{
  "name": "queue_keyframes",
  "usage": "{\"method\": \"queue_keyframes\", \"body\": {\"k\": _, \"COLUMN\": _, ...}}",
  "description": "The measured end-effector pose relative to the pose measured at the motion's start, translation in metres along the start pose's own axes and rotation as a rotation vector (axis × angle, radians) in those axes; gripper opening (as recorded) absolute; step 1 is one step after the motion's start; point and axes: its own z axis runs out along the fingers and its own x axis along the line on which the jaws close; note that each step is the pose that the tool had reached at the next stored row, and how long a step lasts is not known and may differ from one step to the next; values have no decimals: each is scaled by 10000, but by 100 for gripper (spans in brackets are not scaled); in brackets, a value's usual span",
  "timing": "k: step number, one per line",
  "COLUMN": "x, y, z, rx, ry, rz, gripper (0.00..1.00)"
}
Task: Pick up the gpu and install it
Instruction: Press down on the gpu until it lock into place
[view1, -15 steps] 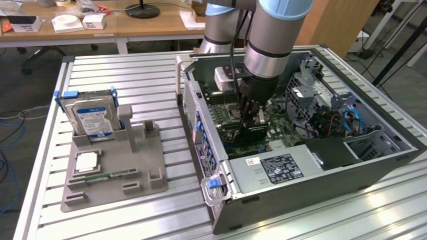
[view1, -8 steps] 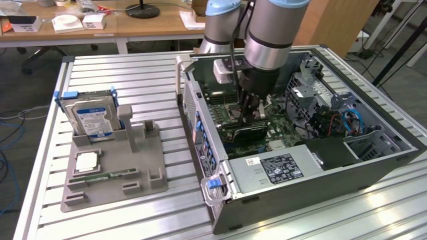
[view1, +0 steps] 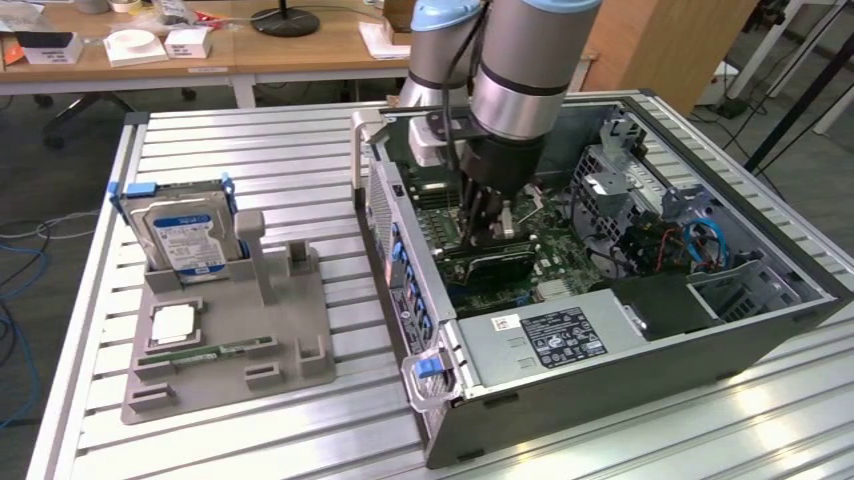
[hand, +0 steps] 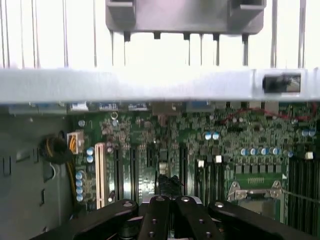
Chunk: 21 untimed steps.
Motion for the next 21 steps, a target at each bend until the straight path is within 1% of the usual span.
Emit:
{"method": "queue_keyframes", "body": {"k": 2, "x": 1, "y": 45, "z": -6, "rx": -28, "ry": -6, "rz": 0, "gripper": 11}}
{"method": "queue_keyframes", "body": {"k": 6, "x": 3, "y": 138, "z": -31, "rx": -65, "ry": -25, "rz": 0, "gripper": 11}}
{"method": "queue_keyframes", "body": {"k": 10, "x": 4, "y": 208, "z": -64, "rx": -122, "ry": -43, "rz": 1, "gripper": 11}}
{"method": "queue_keyframes", "body": {"k": 15, "x": 4, "y": 277, "z": -103, "rx": -202, "ry": -56, "rz": 3, "gripper": 11}}
{"method": "queue_keyframes", "body": {"k": 18, "x": 5, "y": 305, "z": -120, "rx": -243, "ry": -63, "rz": 5, "gripper": 11}}
{"method": "queue_keyframes", "body": {"k": 21, "x": 5, "y": 327, "z": -124, "rx": -295, "ry": -64, "rz": 6, "gripper": 11}}
